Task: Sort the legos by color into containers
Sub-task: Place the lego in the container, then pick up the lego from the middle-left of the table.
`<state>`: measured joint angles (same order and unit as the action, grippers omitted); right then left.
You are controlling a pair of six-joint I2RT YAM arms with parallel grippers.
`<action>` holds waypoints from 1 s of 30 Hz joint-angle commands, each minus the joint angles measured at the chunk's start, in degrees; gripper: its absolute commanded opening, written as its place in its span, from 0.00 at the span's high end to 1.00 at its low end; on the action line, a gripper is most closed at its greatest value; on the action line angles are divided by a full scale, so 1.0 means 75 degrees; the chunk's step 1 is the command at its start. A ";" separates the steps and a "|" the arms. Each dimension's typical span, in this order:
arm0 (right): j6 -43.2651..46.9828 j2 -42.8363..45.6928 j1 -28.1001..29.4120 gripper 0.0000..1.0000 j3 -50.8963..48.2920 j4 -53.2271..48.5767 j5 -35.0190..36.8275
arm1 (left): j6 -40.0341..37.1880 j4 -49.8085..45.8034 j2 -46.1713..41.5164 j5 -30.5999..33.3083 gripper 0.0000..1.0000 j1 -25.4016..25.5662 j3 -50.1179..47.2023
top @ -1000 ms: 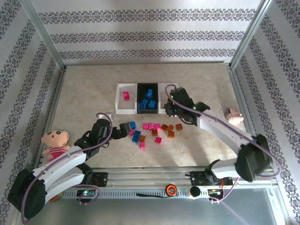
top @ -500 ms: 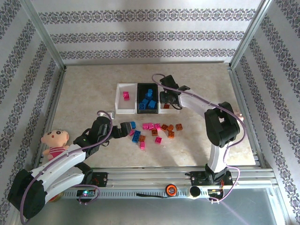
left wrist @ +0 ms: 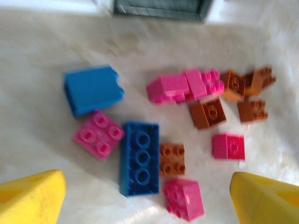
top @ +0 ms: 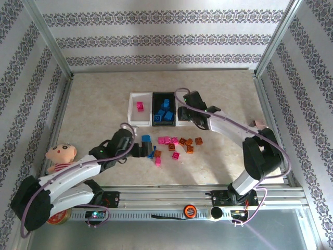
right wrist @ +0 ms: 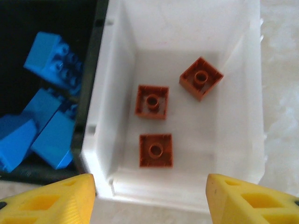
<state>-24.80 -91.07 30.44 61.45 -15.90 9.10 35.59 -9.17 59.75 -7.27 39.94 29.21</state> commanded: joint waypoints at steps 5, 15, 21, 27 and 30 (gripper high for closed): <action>-0.0504 0.1229 0.0207 0.35 -0.1353 0.0572 -0.0180 | -0.0234 -0.0498 0.1336 0.0858 0.20 0.1577 0.0676; -0.0549 0.2515 0.0114 0.34 -0.2073 0.0491 -0.0070 | -0.0075 -0.0808 0.2862 0.1138 0.32 0.2215 0.1228; -0.0520 0.2807 0.0096 0.34 -0.2175 0.0409 -0.0044 | -0.0321 -0.0491 0.3376 0.1221 0.45 0.2233 0.1538; -0.0532 0.2986 0.0030 0.33 -0.2392 0.0393 0.0008 | -0.0354 -0.0507 0.3377 0.1105 0.62 0.2244 0.1539; -0.0565 0.3029 -0.0025 0.33 -0.2483 0.0412 -0.0001 | -0.0284 -0.0480 0.3107 0.1011 0.67 0.2256 0.1423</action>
<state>-28.38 -69.78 30.85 43.99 -13.26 8.14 33.63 -12.67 85.34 0.45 55.94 39.94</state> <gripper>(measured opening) 0.666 0.342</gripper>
